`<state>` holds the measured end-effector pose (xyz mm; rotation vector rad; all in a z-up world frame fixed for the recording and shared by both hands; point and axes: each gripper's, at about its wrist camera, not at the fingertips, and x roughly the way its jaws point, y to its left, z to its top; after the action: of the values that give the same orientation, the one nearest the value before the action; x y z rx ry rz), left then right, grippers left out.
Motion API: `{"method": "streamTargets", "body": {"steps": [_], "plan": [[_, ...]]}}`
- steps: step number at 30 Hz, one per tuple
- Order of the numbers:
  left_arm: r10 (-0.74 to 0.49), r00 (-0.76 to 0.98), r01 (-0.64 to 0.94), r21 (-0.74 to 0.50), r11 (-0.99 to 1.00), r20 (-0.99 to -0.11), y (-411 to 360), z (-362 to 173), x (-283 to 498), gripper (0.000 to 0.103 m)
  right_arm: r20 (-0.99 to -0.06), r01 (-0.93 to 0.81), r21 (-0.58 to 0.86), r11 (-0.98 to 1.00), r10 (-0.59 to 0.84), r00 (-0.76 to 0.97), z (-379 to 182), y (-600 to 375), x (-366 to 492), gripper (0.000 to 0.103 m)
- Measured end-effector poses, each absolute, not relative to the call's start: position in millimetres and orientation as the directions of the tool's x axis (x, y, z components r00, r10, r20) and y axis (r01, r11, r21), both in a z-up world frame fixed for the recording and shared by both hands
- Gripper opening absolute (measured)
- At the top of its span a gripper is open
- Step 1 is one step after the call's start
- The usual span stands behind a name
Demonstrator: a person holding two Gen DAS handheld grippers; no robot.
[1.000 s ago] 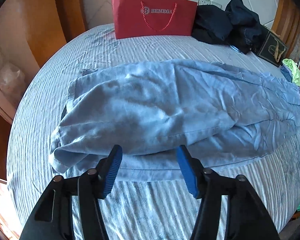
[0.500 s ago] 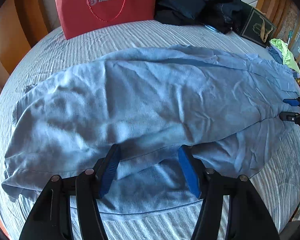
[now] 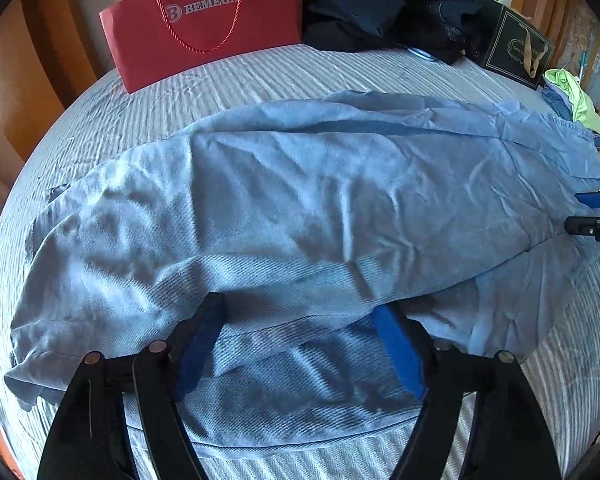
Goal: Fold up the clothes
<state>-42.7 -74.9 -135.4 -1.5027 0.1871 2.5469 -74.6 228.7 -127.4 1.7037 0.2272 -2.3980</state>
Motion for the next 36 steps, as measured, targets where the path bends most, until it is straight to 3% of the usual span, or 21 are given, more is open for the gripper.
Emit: {"method": "streamTargets", "body": {"steps": [1, 2, 4, 5, 6, 11, 14, 19, 22, 27, 29, 30, 32, 33, 36], "plan": [[0.087, -0.481, -0.215, 0.021, -0.976, -0.873, -76, -135, -44, 0.052, -0.945, 0.255, -0.018, -0.967, -0.067, -0.320, -127, 228, -74, 0.042], [0.084, -0.487, -0.211, 0.023, -0.977, -0.870, -77, -134, -45, 0.032, -0.945, 0.268, -0.021, -0.963, -0.068, -0.320, -127, 227, -74, 0.040], [0.102, -0.479, -0.206, -0.001, -0.978, -0.872, -79, -132, -49, 0.010, -0.946, 0.264, 0.001, -0.965, -0.086, -0.311, -126, 230, -76, 0.031], [0.098, -0.488, -0.208, 0.007, -0.978, -0.868, -78, -129, -47, 0.006, -0.944, 0.260, -0.001, -0.966, -0.085, -0.318, -125, 230, -76, 0.021], [0.085, -0.502, -0.210, 0.026, -0.977, -0.860, -77, -125, -43, 0.004, -0.941, 0.256, 0.014, -0.967, -0.099, -0.324, -121, 231, -74, 0.003], [0.056, -0.564, -0.232, 0.092, -0.968, -0.824, -73, -100, -9, 0.004, -0.932, 0.268, 0.091, -0.959, -0.177, -0.317, -107, 243, -54, 0.003], [0.058, -0.524, -0.245, 0.085, -0.966, -0.850, -76, -107, 7, 0.004, -0.925, 0.276, 0.096, -0.956, -0.189, -0.331, -101, 247, -39, 0.004], [0.058, -0.522, -0.217, 0.067, -0.974, -0.851, -78, -112, 7, 0.004, -0.909, 0.289, 0.086, -0.953, -0.194, -0.369, -95, 253, -39, 0.040], [0.061, -0.536, -0.190, 0.050, -0.981, -0.842, -79, -110, 4, 0.004, -0.906, 0.337, 0.038, -0.941, -0.175, -0.384, -93, 242, -38, 0.047], [0.064, -0.562, -0.176, 0.044, -0.983, -0.825, -83, -96, -1, 0.004, -0.920, 0.398, -0.060, -0.916, -0.104, -0.377, -117, 220, -42, 0.047], [0.071, -0.561, -0.178, 0.036, -0.983, -0.825, -84, -95, 3, 0.004, -0.917, 0.402, -0.083, -0.912, -0.089, -0.389, -126, 215, -43, 0.044], [0.075, -0.559, -0.179, 0.032, -0.983, -0.825, -84, -95, 5, 0.004, -0.917, 0.387, -0.067, -0.920, -0.096, -0.388, -126, 216, -46, 0.023], [0.084, -0.557, -0.182, 0.023, -0.983, -0.826, -85, -94, 10, 0.004, -0.911, 0.345, -0.024, -0.938, -0.122, -0.395, -120, 222, -50, 0.012], [0.088, -0.555, -0.183, 0.019, -0.983, -0.827, -86, -94, 12, 0.004, -0.900, 0.330, -0.009, -0.944, -0.136, -0.415, -113, 226, -49, 0.001], [0.100, -0.551, -0.188, 0.006, -0.982, -0.828, -87, -93, 19, 0.004, -0.871, 0.319, 0.035, -0.947, -0.185, -0.455, -89, 235, -37, 0.001]]}}
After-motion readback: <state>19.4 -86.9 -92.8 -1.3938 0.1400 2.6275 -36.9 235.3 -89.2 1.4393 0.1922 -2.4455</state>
